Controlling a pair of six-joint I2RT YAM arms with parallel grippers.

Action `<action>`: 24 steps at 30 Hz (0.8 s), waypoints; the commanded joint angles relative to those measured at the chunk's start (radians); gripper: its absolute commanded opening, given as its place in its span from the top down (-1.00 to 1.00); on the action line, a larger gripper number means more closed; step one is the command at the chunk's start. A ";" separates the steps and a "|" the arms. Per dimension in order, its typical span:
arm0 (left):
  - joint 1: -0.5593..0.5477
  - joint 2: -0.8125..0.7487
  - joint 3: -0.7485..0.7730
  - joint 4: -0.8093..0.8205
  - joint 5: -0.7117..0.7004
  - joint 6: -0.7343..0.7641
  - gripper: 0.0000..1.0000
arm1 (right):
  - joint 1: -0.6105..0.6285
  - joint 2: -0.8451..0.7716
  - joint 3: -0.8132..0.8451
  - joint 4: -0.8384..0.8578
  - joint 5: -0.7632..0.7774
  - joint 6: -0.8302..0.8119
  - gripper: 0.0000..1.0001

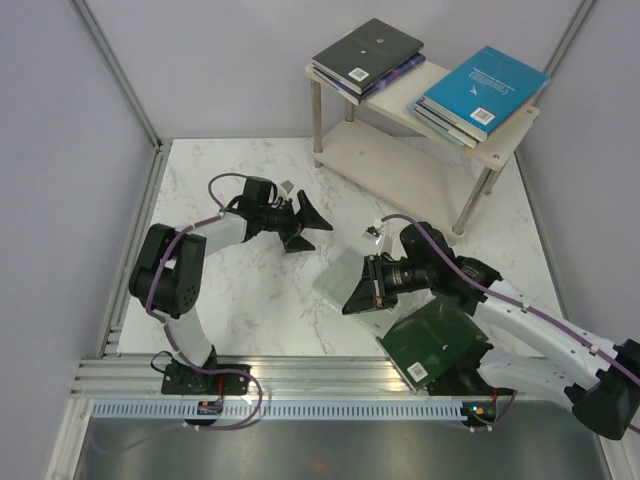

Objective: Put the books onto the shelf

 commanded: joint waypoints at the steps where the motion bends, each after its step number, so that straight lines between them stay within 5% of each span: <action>1: 0.012 0.018 0.076 -0.159 -0.004 0.145 -0.96 | 0.002 -0.060 0.176 -0.349 0.159 -0.173 0.80; 5: 0.006 -0.062 0.056 -0.237 -0.064 0.174 -0.96 | -0.014 0.012 0.276 -0.501 0.447 -0.207 0.15; 6: 0.005 -0.085 0.046 -0.246 -0.073 0.177 -0.96 | -0.041 0.064 0.285 -0.510 0.466 -0.216 -0.20; 9: -0.005 -0.195 -0.007 -0.309 -0.149 0.176 -0.96 | -0.139 0.184 0.306 -0.507 0.517 -0.254 -0.40; 14: -0.018 -0.396 -0.105 -0.375 -0.229 0.114 -0.96 | -0.316 0.357 0.392 -0.486 0.556 -0.358 -0.40; 24: -0.179 -0.527 -0.226 -0.423 -0.288 -0.025 -0.97 | -0.350 0.701 0.537 -0.450 0.642 -0.506 -0.37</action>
